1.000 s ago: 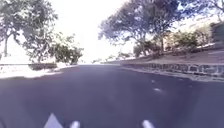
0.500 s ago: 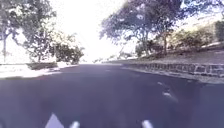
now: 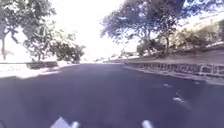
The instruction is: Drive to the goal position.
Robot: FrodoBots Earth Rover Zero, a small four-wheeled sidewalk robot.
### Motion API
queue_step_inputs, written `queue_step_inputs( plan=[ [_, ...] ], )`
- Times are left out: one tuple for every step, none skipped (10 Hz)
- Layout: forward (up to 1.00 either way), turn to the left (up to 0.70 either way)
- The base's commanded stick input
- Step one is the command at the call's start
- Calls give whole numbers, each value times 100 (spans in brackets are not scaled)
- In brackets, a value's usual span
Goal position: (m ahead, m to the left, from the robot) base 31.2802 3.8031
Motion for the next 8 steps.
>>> queue_step_inputs(
  plan=[
    [70, 0],
    [70, 0],
    [70, 0],
    [70, 0],
    [70, 0],
    [70, 0],
    [70, 0],
    [70, 0]
  ],
)
